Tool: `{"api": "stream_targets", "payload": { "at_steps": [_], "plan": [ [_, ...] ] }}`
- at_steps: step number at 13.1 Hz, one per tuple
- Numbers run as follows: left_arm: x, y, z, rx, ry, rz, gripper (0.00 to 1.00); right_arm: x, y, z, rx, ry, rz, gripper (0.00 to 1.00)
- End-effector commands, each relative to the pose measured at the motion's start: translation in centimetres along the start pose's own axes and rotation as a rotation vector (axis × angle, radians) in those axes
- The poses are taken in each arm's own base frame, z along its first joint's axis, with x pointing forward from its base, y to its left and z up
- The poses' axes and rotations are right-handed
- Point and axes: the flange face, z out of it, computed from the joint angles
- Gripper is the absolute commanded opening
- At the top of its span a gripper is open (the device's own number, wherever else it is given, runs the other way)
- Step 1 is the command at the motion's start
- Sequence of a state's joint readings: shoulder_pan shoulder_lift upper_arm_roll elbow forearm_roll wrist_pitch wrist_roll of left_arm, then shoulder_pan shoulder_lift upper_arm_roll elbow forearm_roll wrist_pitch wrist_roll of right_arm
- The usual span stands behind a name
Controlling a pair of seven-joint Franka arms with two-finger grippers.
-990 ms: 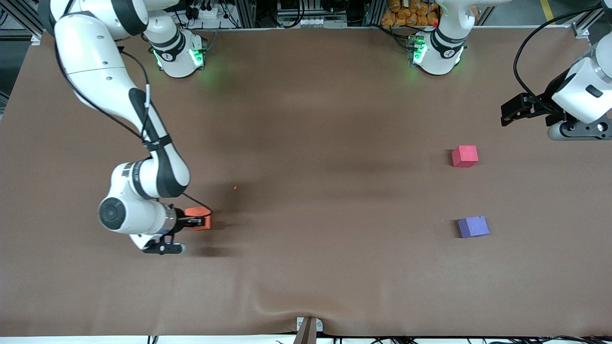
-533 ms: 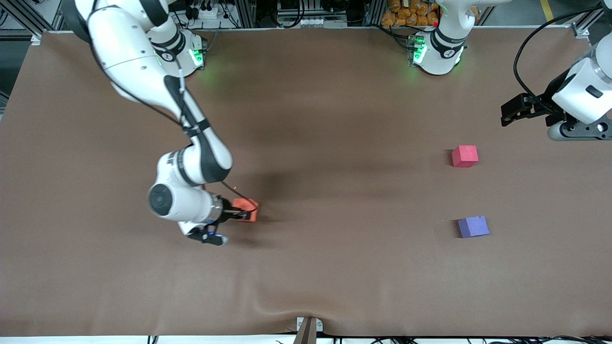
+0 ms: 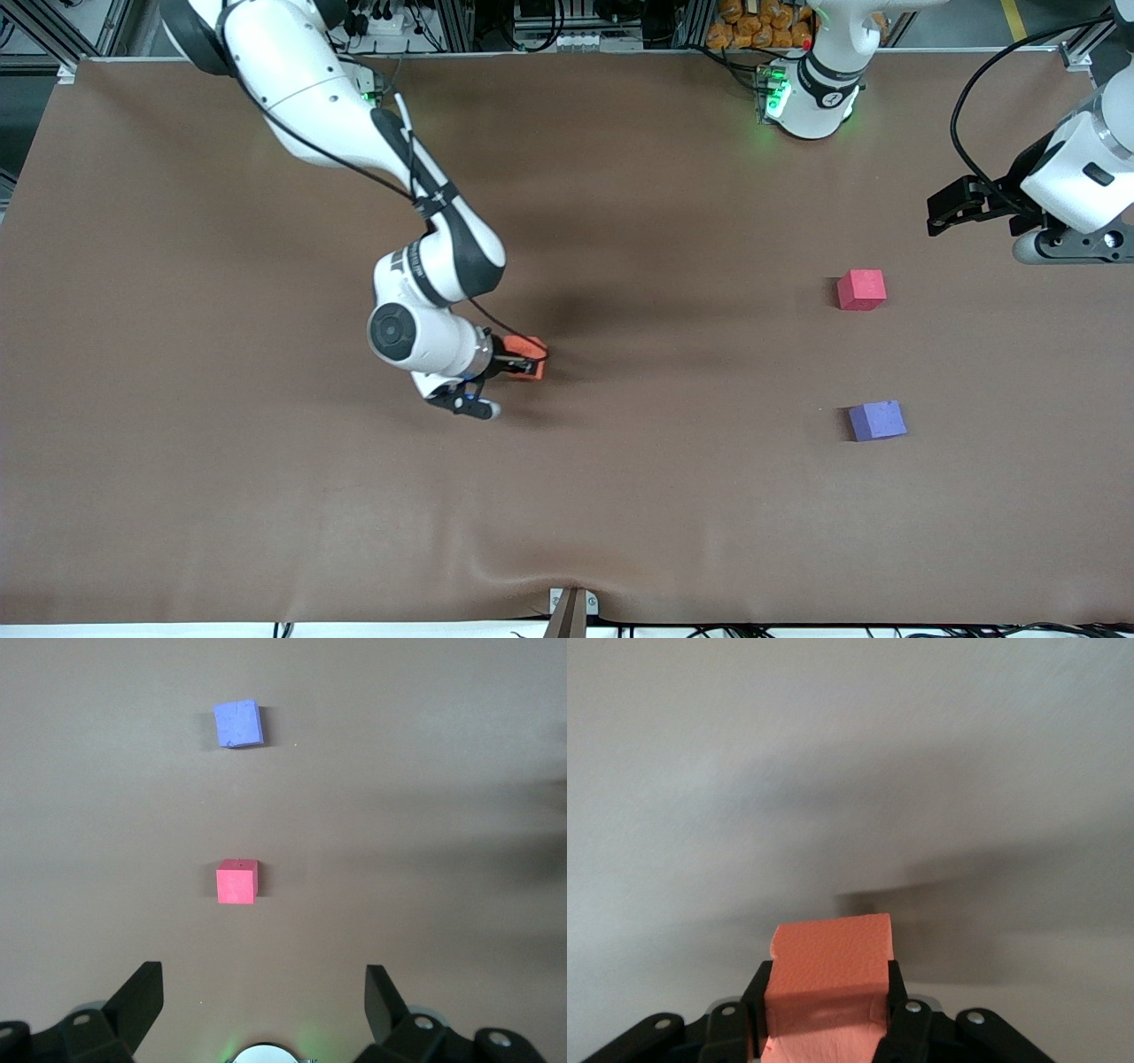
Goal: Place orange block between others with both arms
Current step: 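Carry the orange cube with the right gripper toward the table's middle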
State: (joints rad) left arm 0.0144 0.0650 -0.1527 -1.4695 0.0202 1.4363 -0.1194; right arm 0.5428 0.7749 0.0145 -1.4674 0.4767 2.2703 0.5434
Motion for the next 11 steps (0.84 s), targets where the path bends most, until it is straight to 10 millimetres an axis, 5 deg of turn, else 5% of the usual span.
{"api": "stream_targets", "payload": {
  "at_steps": [1,11],
  "plan": [
    [0.1,-0.2,-0.2,-0.01,0.008,0.001,1.0,-1.6,-1.5,1.8,0.034,0.008,0.027,0.52],
    [1.6,0.6,2.3,-0.005,-0.038,-0.008,1.0,-5.4,-3.8,6.9,0.066,-0.007,0.092,0.64]
  ]
}}
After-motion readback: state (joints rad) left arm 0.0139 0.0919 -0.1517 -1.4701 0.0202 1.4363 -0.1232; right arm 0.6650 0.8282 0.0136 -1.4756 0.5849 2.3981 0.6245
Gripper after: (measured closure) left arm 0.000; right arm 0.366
